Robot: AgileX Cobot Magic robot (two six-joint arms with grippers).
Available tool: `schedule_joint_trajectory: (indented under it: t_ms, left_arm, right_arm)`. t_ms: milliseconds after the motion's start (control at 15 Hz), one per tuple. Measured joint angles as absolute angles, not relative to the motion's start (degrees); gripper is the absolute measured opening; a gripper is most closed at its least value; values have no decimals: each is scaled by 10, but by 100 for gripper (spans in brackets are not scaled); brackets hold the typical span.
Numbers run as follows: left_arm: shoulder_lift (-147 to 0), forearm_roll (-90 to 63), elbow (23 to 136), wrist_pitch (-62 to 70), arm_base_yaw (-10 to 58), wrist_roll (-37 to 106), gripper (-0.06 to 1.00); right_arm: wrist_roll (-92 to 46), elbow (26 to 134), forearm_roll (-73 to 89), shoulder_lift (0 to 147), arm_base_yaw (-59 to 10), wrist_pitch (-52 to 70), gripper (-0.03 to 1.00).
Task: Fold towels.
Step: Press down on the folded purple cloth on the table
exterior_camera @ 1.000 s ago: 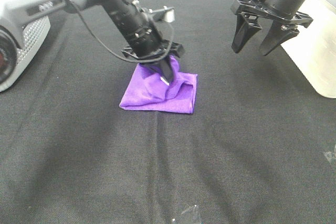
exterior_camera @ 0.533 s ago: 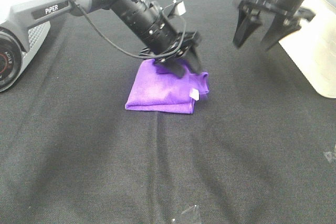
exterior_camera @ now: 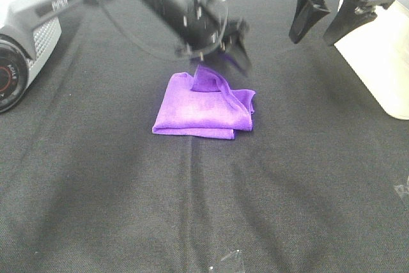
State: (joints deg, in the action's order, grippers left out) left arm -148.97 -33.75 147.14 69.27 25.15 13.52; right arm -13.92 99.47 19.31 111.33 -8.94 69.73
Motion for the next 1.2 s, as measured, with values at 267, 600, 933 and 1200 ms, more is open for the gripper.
schedule_joint_trajectory:
  t_ms: [267,600,933,1200]
  left_arm:
    - [-1460,-190,1510,693,214,70,52]
    - [-1396,-92,1455,694,140,0,57]
    - [-1358,-31,1409,697,107,5,67]
    - [-1358,-52,1409,697,107,14,67]
  right_arm:
    - [-241,995,209,1113,-89,697,67]
    - [-460,995,380,1134,-102,670,67]
    - [-575,995,374,1242,-184,505,67]
    - [-676,995,441,1287,-184,443,67]
